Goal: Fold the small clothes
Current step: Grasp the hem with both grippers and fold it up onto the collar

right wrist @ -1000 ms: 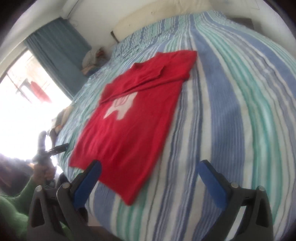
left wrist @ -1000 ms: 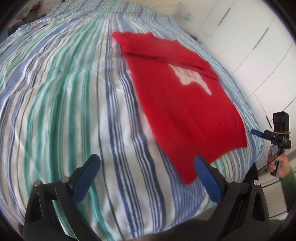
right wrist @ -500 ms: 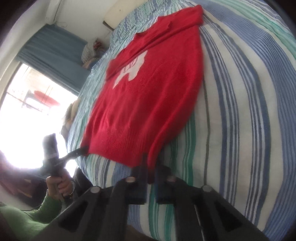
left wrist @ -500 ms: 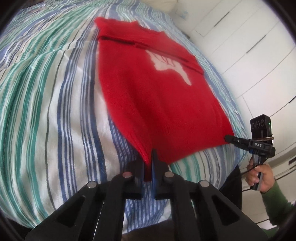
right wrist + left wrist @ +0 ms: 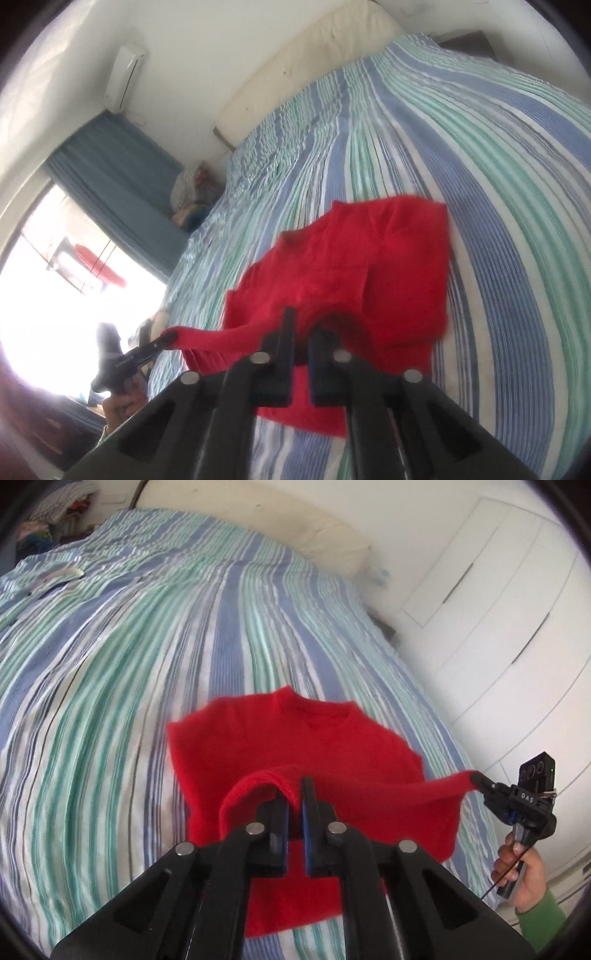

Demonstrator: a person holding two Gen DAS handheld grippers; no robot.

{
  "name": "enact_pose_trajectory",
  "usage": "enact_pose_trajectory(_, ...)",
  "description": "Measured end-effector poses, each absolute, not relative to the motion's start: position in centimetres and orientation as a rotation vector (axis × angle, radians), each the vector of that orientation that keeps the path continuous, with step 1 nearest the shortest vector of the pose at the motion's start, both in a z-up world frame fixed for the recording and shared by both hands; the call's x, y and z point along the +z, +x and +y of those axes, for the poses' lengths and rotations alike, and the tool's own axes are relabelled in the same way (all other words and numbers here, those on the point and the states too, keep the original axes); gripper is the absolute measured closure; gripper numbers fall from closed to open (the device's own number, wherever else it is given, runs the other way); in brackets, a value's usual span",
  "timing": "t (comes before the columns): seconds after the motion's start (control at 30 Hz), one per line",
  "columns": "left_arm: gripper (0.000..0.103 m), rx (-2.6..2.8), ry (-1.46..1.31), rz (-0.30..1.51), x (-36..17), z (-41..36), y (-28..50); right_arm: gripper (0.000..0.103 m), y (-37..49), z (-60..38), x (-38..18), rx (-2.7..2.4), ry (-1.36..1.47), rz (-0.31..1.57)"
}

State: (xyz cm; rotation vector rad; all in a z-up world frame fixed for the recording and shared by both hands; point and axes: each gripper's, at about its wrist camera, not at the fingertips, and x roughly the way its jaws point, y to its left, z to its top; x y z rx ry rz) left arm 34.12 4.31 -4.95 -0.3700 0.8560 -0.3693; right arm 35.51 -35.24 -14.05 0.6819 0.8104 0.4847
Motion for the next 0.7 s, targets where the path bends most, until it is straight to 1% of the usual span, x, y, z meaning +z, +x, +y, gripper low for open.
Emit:
enact_pose_trajectory(0.13,0.099,-0.262,-0.411,0.907,-7.3,4.2,40.6,0.097,44.4,-34.6,-14.7,0.422,0.699,0.839)
enact_pose_trajectory(0.27,0.098,-0.174,-0.413,0.939,-9.2,4.1,44.0,0.097,49.7,-33.6,-16.9,0.365,0.698,0.865)
enact_pose_trajectory(0.3,0.093,-0.151,-0.411,0.952,-9.7,4.1,44.8,0.097,50.5,-33.4,-17.8,0.364,0.718,0.872)
enact_pose_trajectory(0.33,0.087,-0.136,-0.419,0.975,-10.2,4.1,45.6,0.092,51.3,-33.3,-18.7,0.366,0.753,0.88)
enact_pose_trajectory(0.37,0.077,-0.111,-0.425,1.001,-10.4,4.3,46.3,0.091,52.0,-33.4,-19.6,0.359,0.792,0.887)
enact_pose_trajectory(0.4,0.052,-0.084,-0.429,1.011,-10.5,4.6,46.7,0.075,52.5,-33.6,-20.4,0.345,0.826,0.888)
enact_pose_trajectory(0.43,0.034,-0.065,-0.432,0.994,-10.2,5.1,46.9,0.047,52.8,-33.9,-20.8,0.317,0.845,0.887)
enact_pose_trajectory(0.47,0.027,-0.046,-0.431,0.966,-9.6,5.6,46.9,0.039,52.7,-34.4,-21.0,0.285,0.858,0.872)
enact_pose_trajectory(0.5,0.019,-0.042,-0.431,0.942,-9.0,6.1,46.6,0.036,52.5,-34.8,-20.7,0.261,0.862,0.844)
enact_pose_trajectory(0.57,0.018,-0.06,-0.424,0.909,-8.0,6.8,45.8,0.036,52.0,-35.5,-19.6,0.266,0.836,0.807)
enact_pose_trajectory(0.67,0.017,-0.152,-0.381,0.916,-7.7,6.1,43.5,0.036,50.3,-34.4,-16.9,0.332,0.632,0.794)
enact_pose_trajectory(0.7,0.013,-0.193,-0.35,0.929,-8.0,5.4,42.4,0.036,49.5,-33.5,-16.3,0.378,0.569,0.8)
